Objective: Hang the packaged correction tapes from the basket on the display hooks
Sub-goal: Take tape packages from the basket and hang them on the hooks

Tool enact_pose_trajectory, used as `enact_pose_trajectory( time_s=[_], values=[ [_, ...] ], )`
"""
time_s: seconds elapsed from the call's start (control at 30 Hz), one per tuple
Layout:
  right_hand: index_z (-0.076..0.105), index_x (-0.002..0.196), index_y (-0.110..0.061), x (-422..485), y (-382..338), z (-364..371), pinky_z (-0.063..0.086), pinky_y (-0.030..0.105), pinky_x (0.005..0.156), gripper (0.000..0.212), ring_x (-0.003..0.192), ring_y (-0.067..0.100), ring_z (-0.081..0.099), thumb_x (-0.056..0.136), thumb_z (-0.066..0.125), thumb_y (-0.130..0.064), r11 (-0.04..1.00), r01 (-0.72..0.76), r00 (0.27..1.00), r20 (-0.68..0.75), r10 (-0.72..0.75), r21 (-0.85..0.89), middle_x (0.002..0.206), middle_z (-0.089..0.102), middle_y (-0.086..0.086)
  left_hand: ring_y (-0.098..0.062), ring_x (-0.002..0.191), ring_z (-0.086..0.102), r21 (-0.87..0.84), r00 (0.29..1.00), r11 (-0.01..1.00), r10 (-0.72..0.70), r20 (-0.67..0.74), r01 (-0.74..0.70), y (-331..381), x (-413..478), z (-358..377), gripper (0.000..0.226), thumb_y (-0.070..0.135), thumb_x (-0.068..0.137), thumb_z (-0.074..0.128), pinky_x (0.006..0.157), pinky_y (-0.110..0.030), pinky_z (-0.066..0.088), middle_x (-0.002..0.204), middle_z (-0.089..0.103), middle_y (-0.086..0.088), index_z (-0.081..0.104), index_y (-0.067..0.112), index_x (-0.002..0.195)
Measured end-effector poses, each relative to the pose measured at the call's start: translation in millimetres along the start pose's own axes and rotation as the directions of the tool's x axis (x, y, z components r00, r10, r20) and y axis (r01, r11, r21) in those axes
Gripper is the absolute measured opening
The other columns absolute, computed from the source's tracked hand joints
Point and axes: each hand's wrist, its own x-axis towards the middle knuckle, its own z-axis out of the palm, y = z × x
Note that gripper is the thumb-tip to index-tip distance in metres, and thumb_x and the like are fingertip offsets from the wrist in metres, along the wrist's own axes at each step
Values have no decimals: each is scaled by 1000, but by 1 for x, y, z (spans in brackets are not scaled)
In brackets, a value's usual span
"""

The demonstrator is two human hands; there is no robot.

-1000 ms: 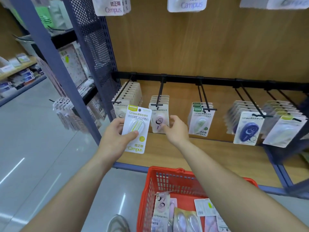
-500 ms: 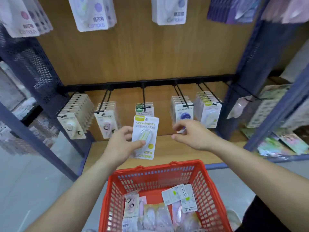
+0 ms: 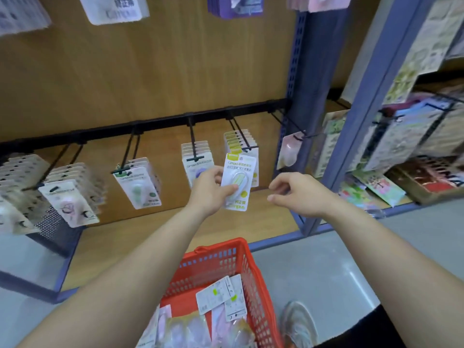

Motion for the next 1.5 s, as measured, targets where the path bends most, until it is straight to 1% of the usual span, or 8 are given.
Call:
enact_pose_trajectory(
  time_s=[0.2,0.43,0.67,0.8,0.93,1.1,1.4,1.5],
  values=[
    [64,110,-28,2,30,2,47,24,78,24,95,4,62,91,71,-41,998,-46,998,41,44,45,104,66,-12,-9,87,70,-67,994,998,2,-110,-10,-4,23,28,25,13,89,77,59,-12,52,101,75,1,69,14,112],
    [63,110,-28,9,25,5,42,19,70,25,89,0,60,91,71,-42,996,-31,999,47,27,90,104,66,-13,-14,94,73,-86,998,996,9,-63,-14,-13,33,26,27,16,88,79,78,-43,63,99,78,4,73,20,114],
    [62,111,-27,11,25,8,40,17,68,26,89,-1,57,92,70,-42,996,-49,996,82,43,72,107,66,-9,-12,89,75,-86,997,993,73,-22,-75,-13,35,31,28,13,90,76,76,-36,64,96,79,7,77,23,116],
    [62,113,-26,13,28,11,41,17,69,28,92,2,57,92,71,-42,996,-59,994,100,52,68,107,66,-8,-3,87,71,-66,989,992,105,-102,-112,-16,32,37,25,15,89,77,72,-20,58,96,77,11,76,19,113],
    [62,114,-26,15,30,12,41,17,69,29,93,2,57,92,71,-42,995,-69,991,117,60,71,107,65,-8,-7,94,70,-79,981,989,109,-160,-123,-22,28,43,23,17,89,77,78,-22,57,101,76,10,75,16,112],
    [63,114,-25,15,32,12,43,20,71,30,96,5,60,91,71,-43,994,-76,991,118,66,81,105,65,-9,-4,90,71,-141,979,981,106,-173,-131,-20,28,43,25,16,92,74,64,-11,53,101,77,7,74,18,117],
    [62,118,-26,11,36,11,43,26,79,33,101,8,60,92,70,-44,996,-82,989,129,76,45,110,65,-8,-6,93,71,-139,980,984,82,-182,-108,-23,28,40,26,21,91,75,72,-25,61,101,77,10,75,21,118],
    [62,118,-26,10,36,11,43,26,79,33,101,8,60,92,70,-44,996,-83,988,134,77,43,110,65,-8,-7,94,71,-141,975,985,72,-211,-104,-24,25,42,23,20,92,75,69,-18,58,102,77,10,75,19,115]
  ],
)
